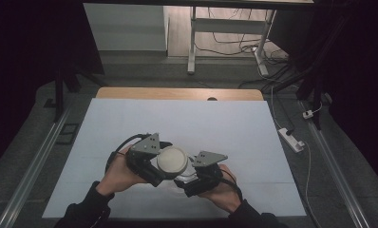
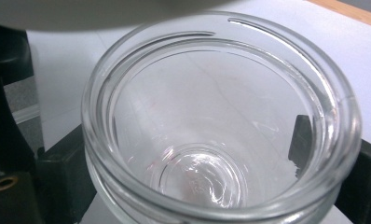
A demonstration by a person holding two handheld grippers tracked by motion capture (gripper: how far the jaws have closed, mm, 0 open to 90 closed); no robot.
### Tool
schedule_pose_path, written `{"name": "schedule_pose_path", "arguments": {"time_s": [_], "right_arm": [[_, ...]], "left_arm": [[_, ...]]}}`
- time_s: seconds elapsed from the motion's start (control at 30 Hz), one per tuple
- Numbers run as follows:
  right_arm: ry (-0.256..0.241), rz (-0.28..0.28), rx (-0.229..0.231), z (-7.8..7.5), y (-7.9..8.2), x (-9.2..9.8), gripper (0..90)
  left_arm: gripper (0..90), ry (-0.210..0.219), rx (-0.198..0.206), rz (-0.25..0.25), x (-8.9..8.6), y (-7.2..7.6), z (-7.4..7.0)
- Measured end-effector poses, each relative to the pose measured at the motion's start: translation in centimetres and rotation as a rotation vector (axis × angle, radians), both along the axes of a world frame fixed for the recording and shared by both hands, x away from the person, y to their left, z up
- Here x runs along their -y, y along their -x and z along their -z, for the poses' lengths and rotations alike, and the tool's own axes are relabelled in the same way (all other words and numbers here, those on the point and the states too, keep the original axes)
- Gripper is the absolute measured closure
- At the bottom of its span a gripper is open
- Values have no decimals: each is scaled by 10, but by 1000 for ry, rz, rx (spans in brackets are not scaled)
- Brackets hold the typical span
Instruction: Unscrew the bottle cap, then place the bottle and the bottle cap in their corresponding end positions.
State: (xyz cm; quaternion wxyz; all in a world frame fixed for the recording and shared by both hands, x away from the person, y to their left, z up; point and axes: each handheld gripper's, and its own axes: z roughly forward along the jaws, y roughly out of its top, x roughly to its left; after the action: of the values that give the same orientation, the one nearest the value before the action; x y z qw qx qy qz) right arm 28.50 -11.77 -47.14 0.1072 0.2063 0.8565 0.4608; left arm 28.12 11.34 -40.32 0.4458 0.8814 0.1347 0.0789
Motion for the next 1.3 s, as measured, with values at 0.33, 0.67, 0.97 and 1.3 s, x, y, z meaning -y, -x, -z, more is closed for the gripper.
{"name": "schedule_pose_path", "arguments": {"time_s": [0.33,0.67,0.97,1.3], "right_arm": [[-9,29,3,-4,-7,6,59],[-21,71,1,-9,-20,13,59],[-9,90,0,-7,-32,11,59],[-1,114,0,-5,-48,5,59]], "left_arm": [[79,9,-10,-20,-10,6,6],[79,15,-12,-20,-13,12,14],[79,15,-11,-13,-10,15,27],[78,23,-13,-16,-9,18,43]]}}
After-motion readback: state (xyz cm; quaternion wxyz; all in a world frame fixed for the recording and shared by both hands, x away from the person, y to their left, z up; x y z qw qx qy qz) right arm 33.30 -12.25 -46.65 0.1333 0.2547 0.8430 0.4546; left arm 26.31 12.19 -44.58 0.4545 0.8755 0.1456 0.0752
